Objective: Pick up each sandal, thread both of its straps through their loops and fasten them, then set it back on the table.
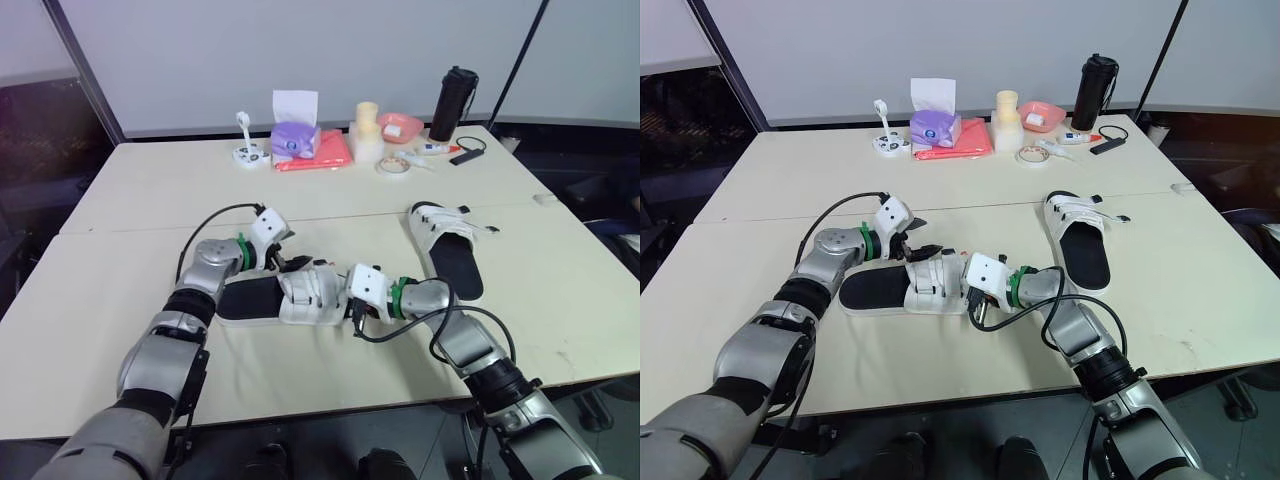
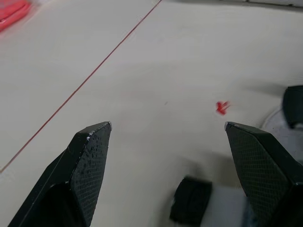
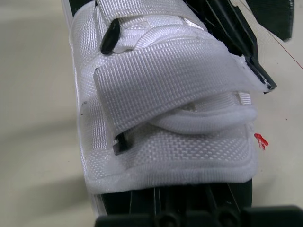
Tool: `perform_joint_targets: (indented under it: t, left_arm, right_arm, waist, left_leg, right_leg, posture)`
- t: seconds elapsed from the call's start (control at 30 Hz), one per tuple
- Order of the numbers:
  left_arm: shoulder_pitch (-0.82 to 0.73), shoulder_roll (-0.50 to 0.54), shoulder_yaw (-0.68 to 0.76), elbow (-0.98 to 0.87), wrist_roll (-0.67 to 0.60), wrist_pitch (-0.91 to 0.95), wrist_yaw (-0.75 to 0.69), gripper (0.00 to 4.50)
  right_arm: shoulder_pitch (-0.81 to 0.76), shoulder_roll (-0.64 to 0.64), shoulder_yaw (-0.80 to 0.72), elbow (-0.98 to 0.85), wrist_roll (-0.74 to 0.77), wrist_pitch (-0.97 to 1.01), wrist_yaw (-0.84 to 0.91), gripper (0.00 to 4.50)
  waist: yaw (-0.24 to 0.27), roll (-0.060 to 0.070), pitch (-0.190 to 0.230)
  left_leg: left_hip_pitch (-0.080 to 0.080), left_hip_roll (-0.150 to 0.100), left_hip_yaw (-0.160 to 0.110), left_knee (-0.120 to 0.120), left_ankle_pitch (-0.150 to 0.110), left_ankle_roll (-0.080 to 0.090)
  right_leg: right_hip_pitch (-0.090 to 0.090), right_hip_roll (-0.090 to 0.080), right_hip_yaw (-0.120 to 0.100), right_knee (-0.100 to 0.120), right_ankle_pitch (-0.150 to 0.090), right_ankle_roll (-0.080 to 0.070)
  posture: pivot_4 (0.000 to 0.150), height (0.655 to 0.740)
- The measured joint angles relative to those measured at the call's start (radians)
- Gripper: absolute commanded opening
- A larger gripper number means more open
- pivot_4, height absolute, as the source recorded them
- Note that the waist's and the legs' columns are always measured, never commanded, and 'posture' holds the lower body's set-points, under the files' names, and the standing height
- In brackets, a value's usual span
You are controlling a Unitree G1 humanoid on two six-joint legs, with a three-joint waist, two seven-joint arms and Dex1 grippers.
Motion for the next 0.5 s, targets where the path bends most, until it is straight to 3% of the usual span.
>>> perform_joint_targets:
  t: [0.17, 0.27, 0.33, 0.5]
  left_arm:
    - [-0.005, 0.021, 0.11, -0.054, -0.129, 0.152, -0.074, 3.99]
    - [0.003, 0.067, 0.173, -0.204, -0.256, 0.399, -0.164, 3.99]
    - [0.071, 0.125, 0.186, -0.384, -0.34, 0.594, -0.223, 3.99]
    - [0.257, 0.2, 0.179, -0.641, -0.468, 0.951, -0.266, 3.99]
  right_arm:
    - [0.002, -0.001, 0.0, -0.003, 0.0, -0.001, 0.0, 0.0]
    - [0.007, -0.006, 0.001, -0.018, 0.0, -0.001, 0.0, 0.0]
    - [0.015, -0.019, 0.012, -0.046, -0.006, -0.001, 0.0, 0.0]
    - [0.047, -0.083, 0.012, -0.137, -0.012, 0.02, 0.017, 0.0]
  waist:
    - [-0.001, 0.0, 0.0]
    - [-0.005, 0.0, 0.0]
    - [-0.015, 0.001, 0.0]
    - [-0.015, 0.0, 0.001]
  left_leg:
    - [0.0, 0.0, 0.0, 0.0, 0.0, 0.0]
    - [-0.001, 0.0, 0.0, 0.0, 0.0, 0.0]
    - [-0.001, 0.0, 0.0, 0.0, 0.0, 0.0]
    - [-0.001, 0.0, -0.001, 0.0, 0.0, 0.0]
  right_leg:
    - [0.0, 0.0, 0.0, 0.0, 0.0, 0.0]
    - [-0.001, 0.0, 0.0, 0.0, 0.0, 0.001]
    - [0.0, 0.0, 0.0, 0.0, -0.001, 0.001]
    - [-0.001, -0.001, 0.0, 0.0, -0.001, 0.001]
  posture:
    - [0.15, 0.74]
    - [0.15, 0.74]
    - [0.15, 0.74]
    - [0.15, 0.74]
